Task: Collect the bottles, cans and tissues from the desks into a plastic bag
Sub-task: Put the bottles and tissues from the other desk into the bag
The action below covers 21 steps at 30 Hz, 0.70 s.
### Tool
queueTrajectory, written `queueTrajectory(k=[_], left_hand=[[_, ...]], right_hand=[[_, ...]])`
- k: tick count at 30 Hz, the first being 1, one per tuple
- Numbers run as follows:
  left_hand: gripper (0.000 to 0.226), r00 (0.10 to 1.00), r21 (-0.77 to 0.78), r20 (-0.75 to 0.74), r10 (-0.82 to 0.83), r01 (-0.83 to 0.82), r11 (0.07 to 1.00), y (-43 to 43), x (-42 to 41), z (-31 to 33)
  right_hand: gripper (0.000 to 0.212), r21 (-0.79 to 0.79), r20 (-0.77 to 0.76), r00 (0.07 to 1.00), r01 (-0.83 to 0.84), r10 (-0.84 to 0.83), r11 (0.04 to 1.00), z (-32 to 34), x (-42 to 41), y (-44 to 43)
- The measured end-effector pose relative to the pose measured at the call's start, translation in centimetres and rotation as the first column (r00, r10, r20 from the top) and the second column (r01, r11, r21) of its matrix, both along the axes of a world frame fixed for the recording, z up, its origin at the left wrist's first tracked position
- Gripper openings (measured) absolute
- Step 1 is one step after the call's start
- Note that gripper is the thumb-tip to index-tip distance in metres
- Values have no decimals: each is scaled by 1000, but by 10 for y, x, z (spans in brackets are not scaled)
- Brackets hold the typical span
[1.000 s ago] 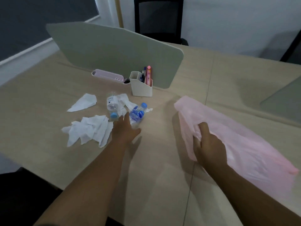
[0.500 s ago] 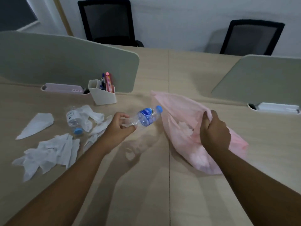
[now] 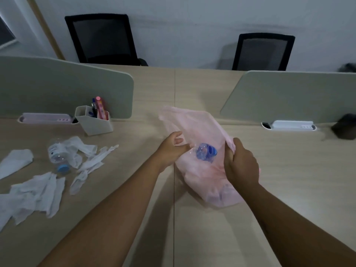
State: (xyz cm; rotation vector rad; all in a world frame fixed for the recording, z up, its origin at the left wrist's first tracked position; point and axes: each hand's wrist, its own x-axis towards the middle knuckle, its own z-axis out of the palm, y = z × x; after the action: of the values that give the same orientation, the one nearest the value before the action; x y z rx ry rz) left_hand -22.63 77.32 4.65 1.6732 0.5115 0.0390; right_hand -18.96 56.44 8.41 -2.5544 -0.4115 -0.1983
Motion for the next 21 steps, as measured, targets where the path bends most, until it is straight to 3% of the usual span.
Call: queueTrajectory(k=[6, 9, 12, 15, 18, 21], left_hand=[[49, 992, 271, -122, 12, 22, 962, -6, -16, -23], [70, 965, 272, -255, -57, 128, 954, -8, -35, -35], [89, 950, 218, -308, -44, 116, 969, -19, -46, -46], [67, 946, 203, -324, 18, 51, 978, -29, -45, -59], [32, 933, 309, -354, 62, 54, 949, -26, -45, -74], [12, 904, 457, -425, -40, 253, 853, -11, -53, -82]], right_hand=[[28, 61, -89, 993, -78, 83, 995, -13, 3, -11], [23, 125, -134, 979, -138, 155, 982, -24, 2, 0], [24, 132, -150, 962, -209, 228, 969, -36, 3, 13], [31, 92, -161, 953, -245, 257, 965, -43, 1, 21], [46, -33, -111, 968, -229, 224, 973, -48, 2, 24], [64, -119, -79, 986, -159, 150, 980, -51, 1, 29]])
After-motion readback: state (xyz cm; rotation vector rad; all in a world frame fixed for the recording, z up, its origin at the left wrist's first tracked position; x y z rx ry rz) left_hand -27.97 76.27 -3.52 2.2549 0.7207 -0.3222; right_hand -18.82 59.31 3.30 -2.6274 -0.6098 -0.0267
